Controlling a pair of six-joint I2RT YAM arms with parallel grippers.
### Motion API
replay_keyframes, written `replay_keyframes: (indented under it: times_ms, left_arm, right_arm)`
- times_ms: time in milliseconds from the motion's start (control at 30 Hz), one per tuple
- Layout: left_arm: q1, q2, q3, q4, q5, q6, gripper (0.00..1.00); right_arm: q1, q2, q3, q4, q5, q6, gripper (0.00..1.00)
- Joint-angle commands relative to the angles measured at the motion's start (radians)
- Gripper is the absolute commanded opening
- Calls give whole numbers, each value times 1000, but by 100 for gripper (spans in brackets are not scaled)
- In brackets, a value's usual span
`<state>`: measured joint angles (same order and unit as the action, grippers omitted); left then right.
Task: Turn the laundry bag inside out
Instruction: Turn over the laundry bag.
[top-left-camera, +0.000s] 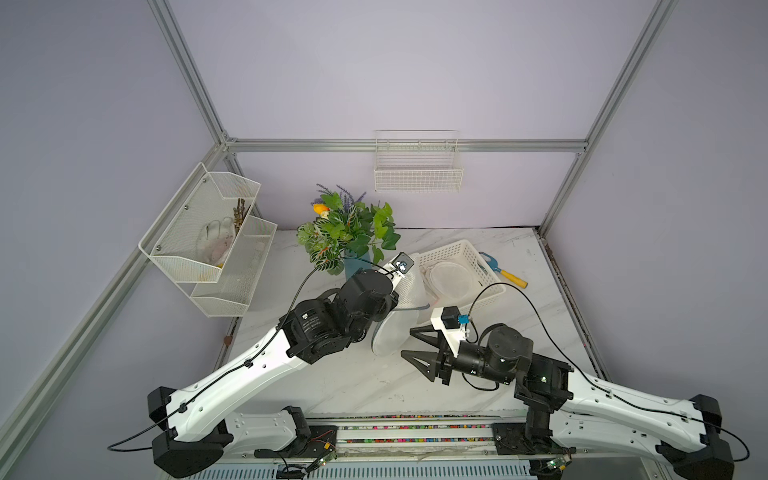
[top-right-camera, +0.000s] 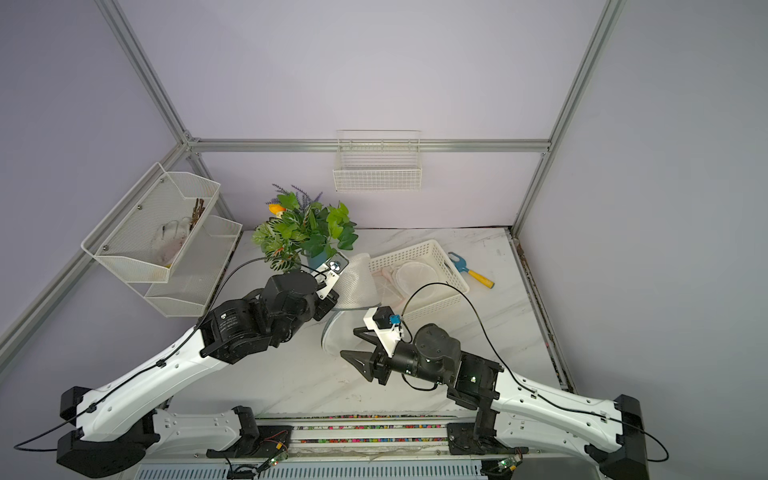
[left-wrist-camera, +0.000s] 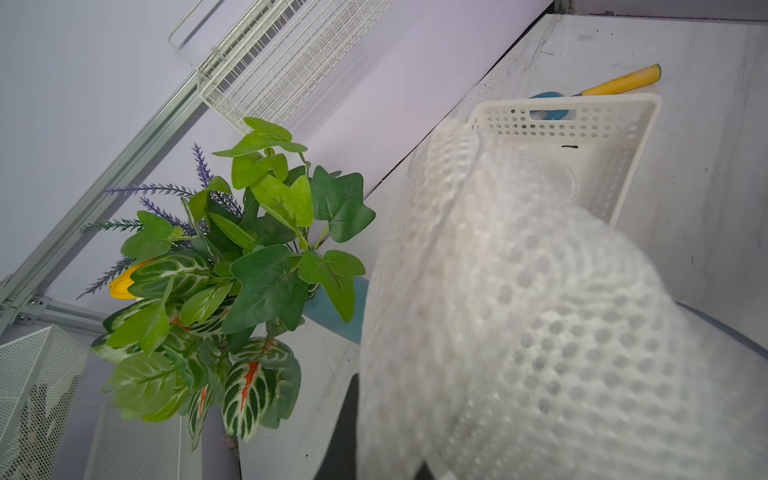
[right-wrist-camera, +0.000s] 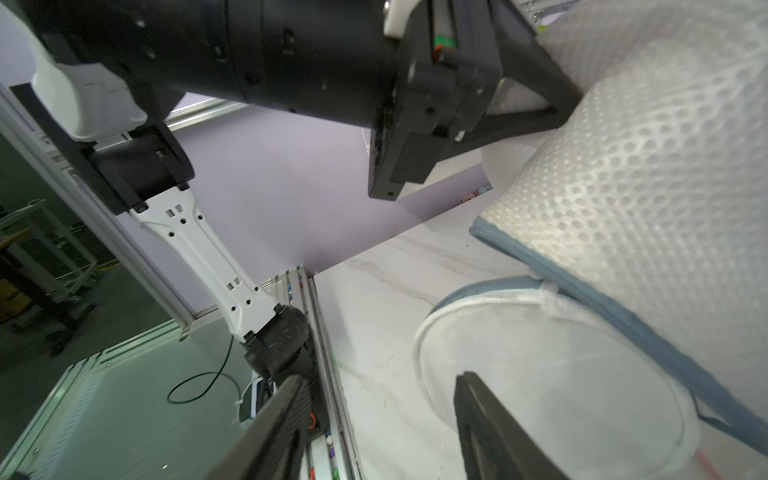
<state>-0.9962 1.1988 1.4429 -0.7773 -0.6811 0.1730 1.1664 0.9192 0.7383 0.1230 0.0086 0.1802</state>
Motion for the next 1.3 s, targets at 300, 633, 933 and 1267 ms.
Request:
replay_keyframes:
  times_ms: [300, 633, 933, 1267]
  left_arm:
    - [-6, -15, 33, 40, -15, -82, 0]
    - [-7, -16, 25, 66, 2, -86, 0]
    - [-8, -12, 17, 80, 6, -85, 0]
    - [-7, -29, 5, 84, -2, -77, 21]
  right_arm:
    - [120, 278, -2, 608, 560, -133, 64]
    - [125, 416, 33, 754, 721, -195, 46]
    - [125, 509, 91, 797, 788, -226, 32]
    - [110, 375, 16, 605, 585, -2, 0]
